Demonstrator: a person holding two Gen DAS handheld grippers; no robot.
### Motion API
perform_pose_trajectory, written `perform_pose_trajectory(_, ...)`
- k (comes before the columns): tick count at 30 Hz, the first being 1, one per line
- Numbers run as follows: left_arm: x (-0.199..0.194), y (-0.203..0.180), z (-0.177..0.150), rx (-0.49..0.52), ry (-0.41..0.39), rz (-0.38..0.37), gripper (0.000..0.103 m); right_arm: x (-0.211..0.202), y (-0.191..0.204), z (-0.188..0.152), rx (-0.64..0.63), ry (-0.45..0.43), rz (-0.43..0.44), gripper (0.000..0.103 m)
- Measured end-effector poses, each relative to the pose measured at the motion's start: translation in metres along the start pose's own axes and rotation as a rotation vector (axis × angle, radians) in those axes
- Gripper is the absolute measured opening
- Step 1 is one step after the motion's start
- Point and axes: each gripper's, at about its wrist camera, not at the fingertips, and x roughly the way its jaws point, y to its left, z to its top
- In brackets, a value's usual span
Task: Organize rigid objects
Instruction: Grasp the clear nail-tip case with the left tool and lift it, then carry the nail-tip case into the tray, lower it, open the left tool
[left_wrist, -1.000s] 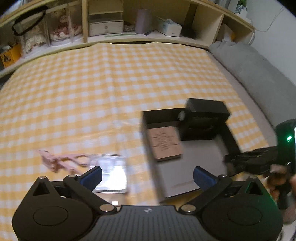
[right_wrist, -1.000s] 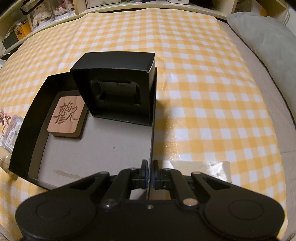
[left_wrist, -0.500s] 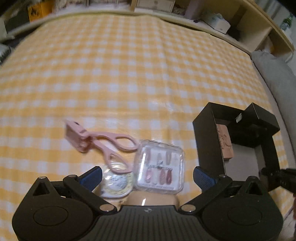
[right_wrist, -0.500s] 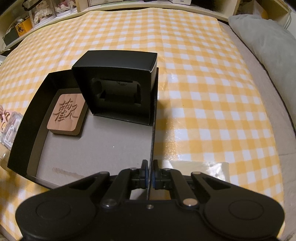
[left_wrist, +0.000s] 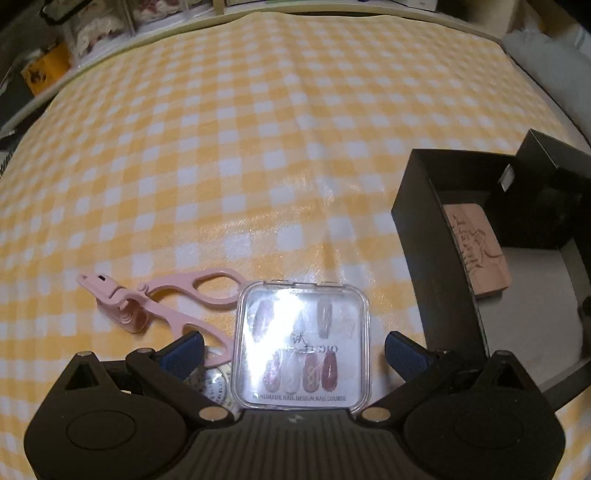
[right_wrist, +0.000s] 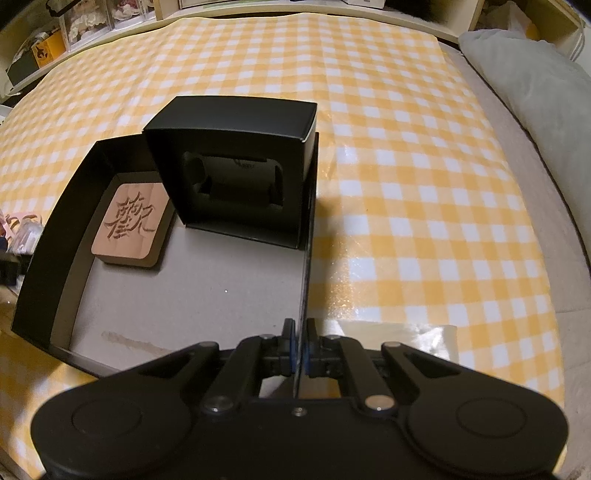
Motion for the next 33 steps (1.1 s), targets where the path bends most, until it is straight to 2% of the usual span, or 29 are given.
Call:
perform_pose_trajectory(3,-0.001,0.003,0.001,-0.013,0.003,-0.002,0.08,0.002,0.0,0.001,-0.003,0.002,0.0,0.005)
perform_pose_trajectory(4,-0.002,0.005,0.002,-0.033,0.002,-0.008,0.075,0.001,0.0,0.001,-0.004,0.002,-0.001,0.005)
perform_pose_trajectory(9,-0.013,0.023,0.004,-0.116,-0.017,-0.044,0.075,0.0,-0.001,0.0,-0.002,0.002,-0.001,0.005)
perform_pose_trajectory(13,-0.038,0.038,0.006,-0.18,-0.08,-0.067,0.075,0.002,-0.001,0.001,-0.006,0.003,-0.005,0.005)
perform_pose_trajectory(18,-0.073,0.035,0.008,-0.236,-0.149,-0.163,0.075,0.001,-0.001,0.001,-0.005,0.004,-0.005,0.005)
perform_pose_trajectory(21,-0.085,0.018,0.007,-0.23,-0.167,-0.241,0.075,0.002,0.0,0.001,-0.007,0.004,-0.006,0.005)
perform_pose_trajectory(24,-0.09,-0.01,0.009,-0.179,-0.168,-0.321,0.075,0.001,-0.001,0.001,-0.007,0.004,-0.006,0.005)
perform_pose_trajectory(26,-0.093,-0.03,0.008,-0.144,-0.161,-0.348,0.075,0.001,0.0,0.001,-0.007,0.004,-0.005,0.005)
perform_pose_trajectory(33,-0.06,-0.084,0.025,-0.199,-0.056,-0.456,0.075,0.002,0.0,0.001,-0.004,0.002,-0.004,0.005)
